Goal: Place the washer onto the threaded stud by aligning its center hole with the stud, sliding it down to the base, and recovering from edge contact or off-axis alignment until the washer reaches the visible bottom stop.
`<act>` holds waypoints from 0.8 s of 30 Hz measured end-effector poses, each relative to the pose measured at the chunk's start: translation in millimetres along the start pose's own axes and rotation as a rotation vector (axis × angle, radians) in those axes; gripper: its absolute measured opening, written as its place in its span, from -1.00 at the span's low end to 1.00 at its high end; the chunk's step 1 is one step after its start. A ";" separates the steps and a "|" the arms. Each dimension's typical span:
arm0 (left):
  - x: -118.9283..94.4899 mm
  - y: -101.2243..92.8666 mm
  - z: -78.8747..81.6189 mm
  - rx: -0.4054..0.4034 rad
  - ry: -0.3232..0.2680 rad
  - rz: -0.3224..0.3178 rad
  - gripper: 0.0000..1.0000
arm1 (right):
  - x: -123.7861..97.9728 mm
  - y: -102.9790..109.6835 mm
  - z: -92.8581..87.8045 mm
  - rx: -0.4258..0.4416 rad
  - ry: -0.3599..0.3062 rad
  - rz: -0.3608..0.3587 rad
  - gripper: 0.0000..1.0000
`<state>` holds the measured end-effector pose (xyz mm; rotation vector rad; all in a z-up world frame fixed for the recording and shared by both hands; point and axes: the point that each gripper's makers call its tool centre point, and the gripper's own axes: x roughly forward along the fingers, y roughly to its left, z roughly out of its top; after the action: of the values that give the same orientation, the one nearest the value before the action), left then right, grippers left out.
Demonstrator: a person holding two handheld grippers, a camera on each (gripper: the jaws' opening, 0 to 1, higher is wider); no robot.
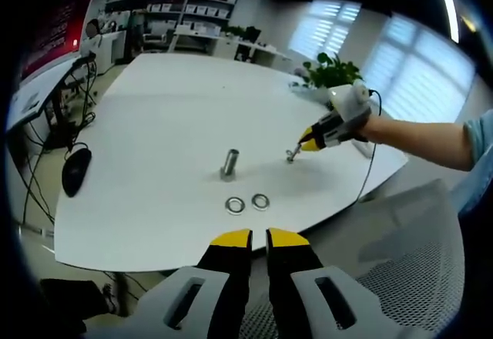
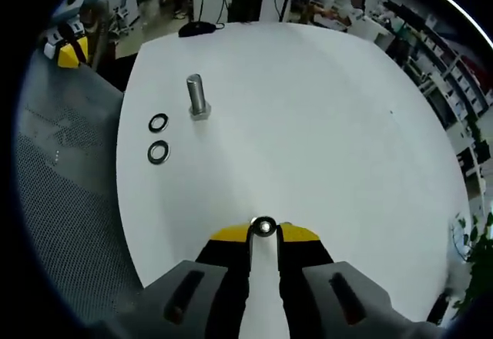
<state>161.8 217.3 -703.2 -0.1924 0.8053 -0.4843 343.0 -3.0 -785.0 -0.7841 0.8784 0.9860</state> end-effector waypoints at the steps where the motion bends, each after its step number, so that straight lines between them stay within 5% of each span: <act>1: 0.1 -0.3 -0.2 0.001 0.001 0.000 -0.91 | 0.6 0.4 -0.3 -0.002 0.005 0.000 -0.72; 24: 0.4 1.2 -0.9 -0.002 0.007 0.006 -0.91 | 31.4 4.4 -18.4 -0.028 0.095 0.023 -0.72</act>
<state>161.8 218.1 -704.6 -0.1901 0.8126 -0.4787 343.2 -6.1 -821.5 -0.8519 0.9592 0.9895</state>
